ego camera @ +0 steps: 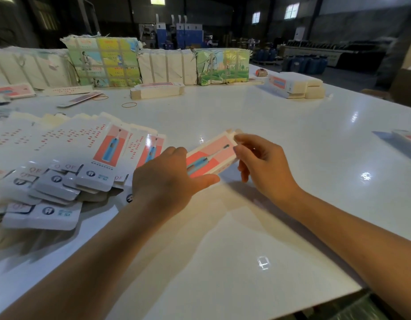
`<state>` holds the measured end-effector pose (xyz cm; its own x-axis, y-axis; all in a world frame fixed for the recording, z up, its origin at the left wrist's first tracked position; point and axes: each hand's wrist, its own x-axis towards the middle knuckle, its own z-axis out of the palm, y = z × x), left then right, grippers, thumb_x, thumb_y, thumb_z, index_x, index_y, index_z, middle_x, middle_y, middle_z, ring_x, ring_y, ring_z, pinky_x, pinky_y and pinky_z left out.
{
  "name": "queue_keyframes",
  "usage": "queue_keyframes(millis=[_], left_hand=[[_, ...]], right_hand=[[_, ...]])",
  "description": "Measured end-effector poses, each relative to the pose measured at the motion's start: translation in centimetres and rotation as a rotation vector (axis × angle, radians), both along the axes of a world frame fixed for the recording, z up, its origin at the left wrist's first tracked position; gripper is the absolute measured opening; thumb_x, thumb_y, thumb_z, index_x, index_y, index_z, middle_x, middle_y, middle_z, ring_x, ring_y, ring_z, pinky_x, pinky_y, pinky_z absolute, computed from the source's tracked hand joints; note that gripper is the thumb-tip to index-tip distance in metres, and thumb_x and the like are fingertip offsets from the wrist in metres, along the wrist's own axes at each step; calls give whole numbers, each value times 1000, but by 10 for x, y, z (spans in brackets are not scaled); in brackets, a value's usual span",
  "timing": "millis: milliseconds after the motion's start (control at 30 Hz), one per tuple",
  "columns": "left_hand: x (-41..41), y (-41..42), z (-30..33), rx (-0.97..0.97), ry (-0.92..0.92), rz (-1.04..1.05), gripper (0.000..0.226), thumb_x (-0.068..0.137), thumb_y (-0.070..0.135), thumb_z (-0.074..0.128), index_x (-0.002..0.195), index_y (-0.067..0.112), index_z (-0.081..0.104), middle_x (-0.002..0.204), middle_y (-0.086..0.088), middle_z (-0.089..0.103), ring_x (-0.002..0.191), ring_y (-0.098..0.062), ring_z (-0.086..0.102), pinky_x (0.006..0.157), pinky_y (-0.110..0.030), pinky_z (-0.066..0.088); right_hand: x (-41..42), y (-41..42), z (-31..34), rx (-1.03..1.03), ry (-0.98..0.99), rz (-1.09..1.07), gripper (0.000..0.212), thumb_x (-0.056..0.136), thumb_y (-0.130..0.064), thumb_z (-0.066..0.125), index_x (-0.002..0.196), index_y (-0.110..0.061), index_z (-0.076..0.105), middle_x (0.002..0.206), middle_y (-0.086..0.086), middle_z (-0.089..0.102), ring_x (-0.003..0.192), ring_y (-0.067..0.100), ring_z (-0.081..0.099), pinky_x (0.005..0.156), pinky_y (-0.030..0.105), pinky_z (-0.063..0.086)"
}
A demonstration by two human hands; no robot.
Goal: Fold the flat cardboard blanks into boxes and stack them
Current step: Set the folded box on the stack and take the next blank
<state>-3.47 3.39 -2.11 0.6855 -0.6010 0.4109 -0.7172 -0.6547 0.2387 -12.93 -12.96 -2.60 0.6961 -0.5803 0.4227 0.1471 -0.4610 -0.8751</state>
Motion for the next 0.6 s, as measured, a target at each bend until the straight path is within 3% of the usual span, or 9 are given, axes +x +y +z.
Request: queue_keyframes(millis=[67, 100, 167, 233, 300, 400, 533, 600], left_hand=[[-1, -4, 0, 41, -39, 12, 61, 60, 83, 31, 89, 30, 37, 70, 15, 35, 67, -10, 45, 48, -19, 25], [-1, -5, -1, 65, -61, 20, 59, 63, 83, 34, 89, 30, 36, 69, 14, 34, 67, -11, 45, 47, -19, 24], [-1, -7, -4, 92, -90, 33, 57, 65, 82, 39, 90, 31, 35, 73, 14, 35, 69, -11, 45, 47, -19, 23], [-1, -8, -6, 75, -97, 40, 56, 67, 82, 42, 91, 31, 35, 77, 13, 37, 69, -11, 45, 46, -19, 21], [-1, -10, -6, 44, -97, 39, 55, 68, 81, 44, 89, 31, 35, 73, 13, 36, 64, -10, 42, 46, -18, 20], [2, -11, -6, 19, -65, 22, 55, 68, 81, 45, 87, 30, 37, 70, 13, 35, 56, -6, 36, 46, -18, 21], [8, -9, -4, 11, -43, -7, 58, 65, 82, 40, 90, 30, 39, 70, 14, 36, 61, -7, 42, 47, -18, 24], [10, -8, -4, 14, -46, -6, 57, 65, 82, 40, 89, 30, 40, 70, 14, 37, 64, -8, 44, 47, -18, 25]], right_hand=[[3, -4, -2, 26, 82, 25, 43, 98, -14, 48, 140, -19, 42, 80, -2, 58, 56, 5, 55, 50, 16, 44], [5, -5, -3, -5, 137, 31, 47, 99, -16, 45, 144, -22, 35, 85, -3, 58, 61, 5, 54, 54, 15, 43], [7, -6, -6, -73, 164, 24, 36, 99, -16, 44, 134, -20, 48, 89, -2, 58, 63, 4, 49, 59, 15, 38], [7, -4, -7, -110, 93, -16, 21, 97, -11, 46, 107, -18, 63, 81, -6, 60, 62, 3, 51, 61, 15, 38], [6, -3, -6, -201, 57, -49, 24, 94, -6, 45, 88, -23, 62, 80, -10, 61, 66, 1, 54, 62, 10, 38], [7, -3, 0, -254, 106, -27, 23, 93, -3, 43, 87, -19, 59, 81, -8, 61, 73, 5, 55, 63, 10, 39], [17, -11, 23, -250, 278, 67, 18, 89, -2, 43, 78, -11, 53, 72, -5, 55, 66, 10, 47, 58, 19, 36], [25, -13, 38, -289, 387, 103, 22, 89, -1, 40, 71, -11, 49, 70, -3, 55, 61, 11, 45, 51, 15, 34]])
